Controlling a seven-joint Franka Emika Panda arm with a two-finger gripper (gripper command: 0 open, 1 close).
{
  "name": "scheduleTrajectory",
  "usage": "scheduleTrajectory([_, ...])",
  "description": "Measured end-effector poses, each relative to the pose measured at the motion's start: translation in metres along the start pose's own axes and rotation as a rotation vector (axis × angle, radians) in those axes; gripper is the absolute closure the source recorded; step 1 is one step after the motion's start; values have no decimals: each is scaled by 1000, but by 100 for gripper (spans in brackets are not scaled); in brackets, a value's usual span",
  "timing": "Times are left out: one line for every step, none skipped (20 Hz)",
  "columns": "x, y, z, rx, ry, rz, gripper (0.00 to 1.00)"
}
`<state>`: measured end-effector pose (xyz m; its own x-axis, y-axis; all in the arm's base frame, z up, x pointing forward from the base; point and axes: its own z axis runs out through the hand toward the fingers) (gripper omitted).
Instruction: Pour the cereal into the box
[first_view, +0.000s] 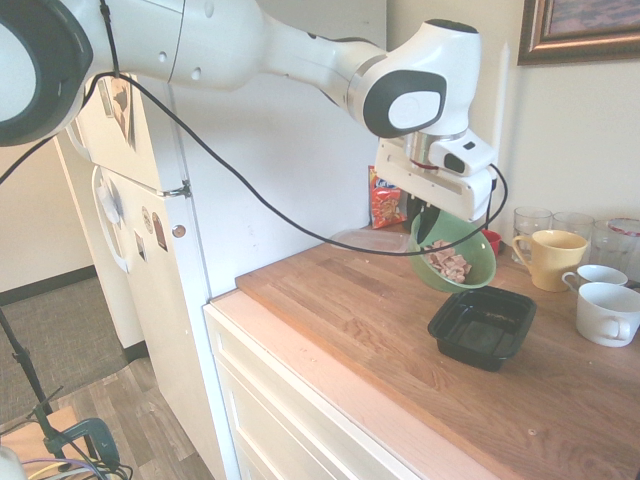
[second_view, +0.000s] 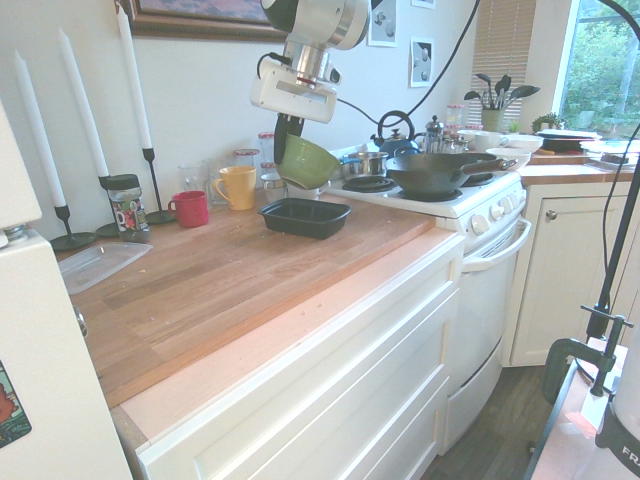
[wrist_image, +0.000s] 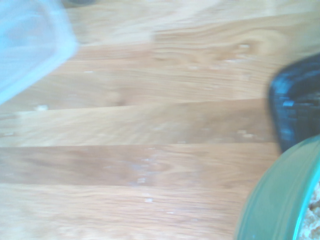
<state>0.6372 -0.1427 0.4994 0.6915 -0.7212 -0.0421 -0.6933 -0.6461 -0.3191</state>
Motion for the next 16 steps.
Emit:
scheduleTrajectory([1,-4,1,6,-11,-4,100])
scheduleTrajectory([2,-8,3,11,-20,-4,100])
scheduleTrajectory([3,-11,6,16,-30,-4,100])
scheduleTrajectory([5,-13,9,22,-42,-1,100])
scheduleTrajectory([7,-16,13,34,-65,5,100])
scheduleTrajectory([9,-17,17,46,-88,11,100])
scheduleTrajectory([13,-19,21,61,-113,16,100])
scheduleTrajectory([16,-20,25,75,-137,20,100])
scheduleTrajectory([20,-20,28,82,-150,23,100])
scheduleTrajectory([25,-19,31,87,-156,27,100])
scheduleTrajectory([30,-18,34,95,-165,31,100])
scheduleTrajectory([33,-18,36,107,-177,35,100])
scheduleTrajectory([37,-17,37,122,-194,42,100])
scheduleTrajectory([40,-15,38,138,-207,50,100])
scheduleTrajectory([44,-13,38,155,-217,56,100])
scheduleTrajectory([47,-11,37,174,-233,63,100])
